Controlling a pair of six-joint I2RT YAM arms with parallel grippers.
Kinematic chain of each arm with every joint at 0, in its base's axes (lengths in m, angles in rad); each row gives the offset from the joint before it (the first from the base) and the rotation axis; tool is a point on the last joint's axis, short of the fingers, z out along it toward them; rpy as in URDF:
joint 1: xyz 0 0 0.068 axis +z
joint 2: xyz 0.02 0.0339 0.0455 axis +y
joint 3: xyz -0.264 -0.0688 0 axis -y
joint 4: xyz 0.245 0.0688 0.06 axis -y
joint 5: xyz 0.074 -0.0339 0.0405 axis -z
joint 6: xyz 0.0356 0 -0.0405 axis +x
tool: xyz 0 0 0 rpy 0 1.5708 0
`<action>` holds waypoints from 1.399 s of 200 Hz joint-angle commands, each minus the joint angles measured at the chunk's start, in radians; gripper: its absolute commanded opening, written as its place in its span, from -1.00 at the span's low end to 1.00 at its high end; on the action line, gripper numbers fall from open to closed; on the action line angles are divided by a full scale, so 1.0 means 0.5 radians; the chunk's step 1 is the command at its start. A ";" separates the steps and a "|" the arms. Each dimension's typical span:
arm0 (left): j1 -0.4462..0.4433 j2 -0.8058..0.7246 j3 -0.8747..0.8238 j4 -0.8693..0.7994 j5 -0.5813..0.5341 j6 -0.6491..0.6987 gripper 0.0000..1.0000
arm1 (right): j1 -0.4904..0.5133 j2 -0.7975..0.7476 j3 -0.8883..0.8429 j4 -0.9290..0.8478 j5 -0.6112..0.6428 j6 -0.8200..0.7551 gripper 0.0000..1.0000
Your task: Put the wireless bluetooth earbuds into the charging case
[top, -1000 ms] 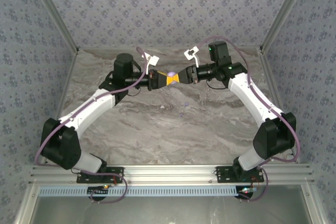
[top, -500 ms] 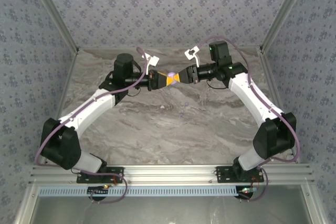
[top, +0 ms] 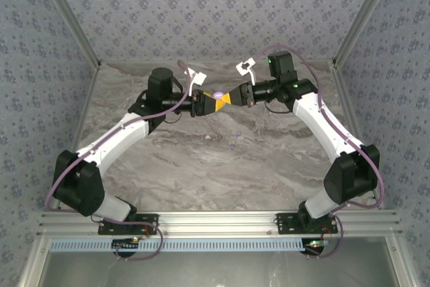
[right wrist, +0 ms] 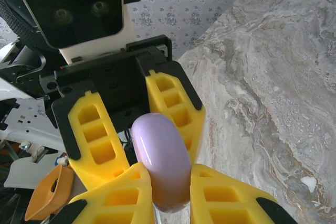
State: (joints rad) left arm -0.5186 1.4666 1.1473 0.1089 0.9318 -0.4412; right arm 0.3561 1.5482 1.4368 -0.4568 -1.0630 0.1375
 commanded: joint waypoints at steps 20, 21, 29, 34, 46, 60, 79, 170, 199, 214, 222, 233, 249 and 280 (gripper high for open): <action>-0.017 0.025 0.083 0.009 0.059 0.023 -0.29 | 0.013 -0.046 0.075 -0.017 -0.040 -0.008 -0.69; -0.018 0.023 0.083 0.011 0.058 0.023 -0.29 | 0.013 -0.047 0.073 -0.018 -0.040 -0.007 -0.69; -0.018 0.022 0.080 0.018 0.054 0.020 -0.31 | 0.012 -0.047 0.075 -0.021 -0.043 -0.011 -0.69; -0.018 0.022 0.081 0.018 0.046 0.020 -0.32 | 0.013 -0.044 0.075 -0.022 -0.043 -0.013 -0.69; -0.018 0.019 0.075 0.018 0.026 0.020 -0.35 | 0.012 -0.047 0.075 -0.031 -0.043 -0.020 -0.69; -0.018 0.011 0.077 0.025 0.003 0.021 -0.36 | 0.014 -0.047 0.075 -0.045 -0.040 -0.032 -0.69; -0.016 0.000 0.072 0.030 -0.025 0.016 -0.33 | 0.015 -0.047 0.072 -0.067 -0.042 -0.051 -0.69; -0.009 -0.024 0.059 0.031 -0.056 0.023 -0.36 | 0.025 -0.046 0.059 -0.114 -0.058 -0.094 -0.69; -0.009 -0.030 0.052 0.036 -0.074 0.020 -0.38 | 0.027 -0.045 0.059 -0.141 -0.055 -0.118 -0.69; -0.007 -0.037 0.051 0.034 -0.082 0.020 -0.29 | 0.027 -0.046 0.056 -0.153 -0.055 -0.127 -0.69; -0.009 -0.036 0.052 0.034 -0.082 0.022 -0.29 | 0.031 -0.044 0.056 -0.161 -0.057 -0.131 -0.69; -0.009 -0.035 0.051 0.028 -0.083 0.023 -0.29 | 0.031 -0.044 0.056 -0.168 -0.061 -0.138 -0.69; -0.009 -0.038 0.049 0.022 -0.085 0.025 -0.29 | 0.034 -0.044 0.056 -0.185 -0.063 -0.154 -0.69; -0.009 -0.042 0.048 0.014 -0.087 0.029 -0.30 | 0.042 -0.038 0.062 -0.242 -0.065 -0.199 -0.69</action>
State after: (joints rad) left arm -0.5259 1.4773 1.1511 0.0959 0.9127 -0.4374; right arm 0.3588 1.5482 1.4441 -0.4992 -1.0618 0.0807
